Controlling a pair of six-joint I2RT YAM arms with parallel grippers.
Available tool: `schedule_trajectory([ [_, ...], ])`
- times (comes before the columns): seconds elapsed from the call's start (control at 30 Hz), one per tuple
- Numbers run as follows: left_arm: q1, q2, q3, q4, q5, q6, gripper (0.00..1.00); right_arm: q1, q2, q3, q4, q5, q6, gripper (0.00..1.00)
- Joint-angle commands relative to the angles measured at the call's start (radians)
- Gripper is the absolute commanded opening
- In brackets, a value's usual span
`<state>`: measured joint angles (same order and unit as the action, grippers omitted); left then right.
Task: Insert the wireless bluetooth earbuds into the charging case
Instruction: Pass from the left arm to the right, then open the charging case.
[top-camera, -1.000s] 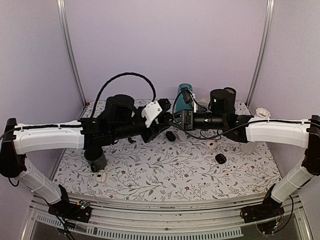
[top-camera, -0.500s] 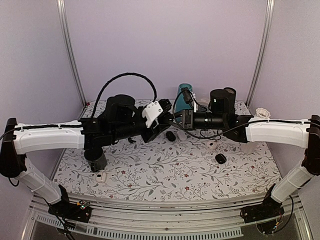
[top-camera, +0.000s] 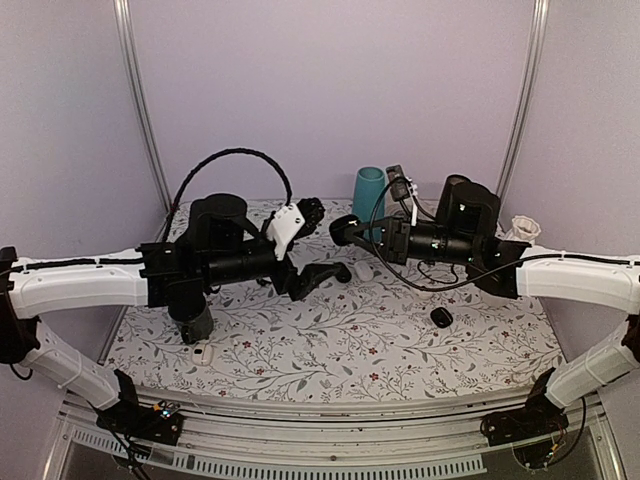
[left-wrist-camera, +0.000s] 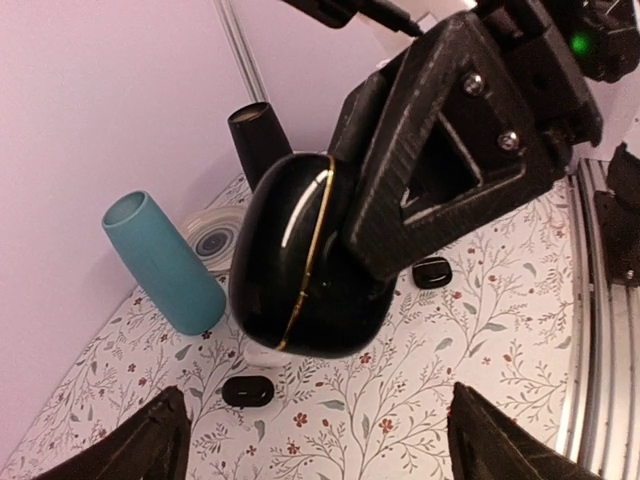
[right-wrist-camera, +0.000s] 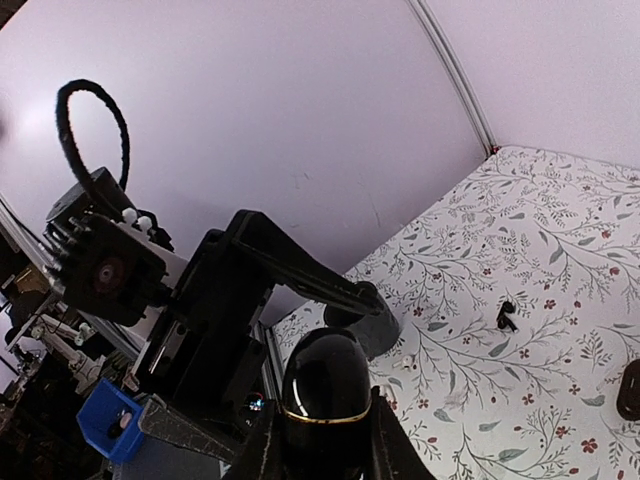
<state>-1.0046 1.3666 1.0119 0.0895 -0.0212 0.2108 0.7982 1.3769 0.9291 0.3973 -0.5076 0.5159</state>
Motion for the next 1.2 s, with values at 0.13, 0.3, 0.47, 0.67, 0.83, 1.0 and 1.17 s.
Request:
schedule_trajectory([
  [0.13, 0.114, -0.11, -0.065, 0.152, 0.307, -0.269, 0.92, 0.0, -0.085, -0.09, 0.196, 0.014, -0.106, 0.02],
  [0.3, 0.169, -0.103, -0.025, 0.184, 0.439, -0.392, 0.92, 0.009, -0.077, -0.087, 0.216, -0.003, -0.139, 0.02],
  [0.47, 0.174, -0.062, 0.067, 0.112, 0.494, -0.414, 0.92, 0.022, -0.073, -0.074, 0.219, 0.008, -0.161, 0.02],
  [0.67, 0.173, -0.027, 0.138, 0.061, 0.544, -0.42, 0.92, 0.032, -0.072, -0.068, 0.233, 0.006, -0.185, 0.02],
  [0.83, 0.16, 0.005, 0.174, 0.008, 0.544, -0.398, 0.92, 0.043, -0.068, -0.062, 0.251, -0.029, -0.187, 0.02],
  [1.0, 0.148, 0.033, 0.204, -0.022, 0.532, -0.387, 0.93, 0.053, -0.065, -0.063, 0.284, -0.072, -0.181, 0.02],
  [1.17, 0.145, 0.044, 0.217, -0.028, 0.51, -0.396, 0.92, 0.066, -0.064, -0.061, 0.301, -0.112, -0.174, 0.02],
])
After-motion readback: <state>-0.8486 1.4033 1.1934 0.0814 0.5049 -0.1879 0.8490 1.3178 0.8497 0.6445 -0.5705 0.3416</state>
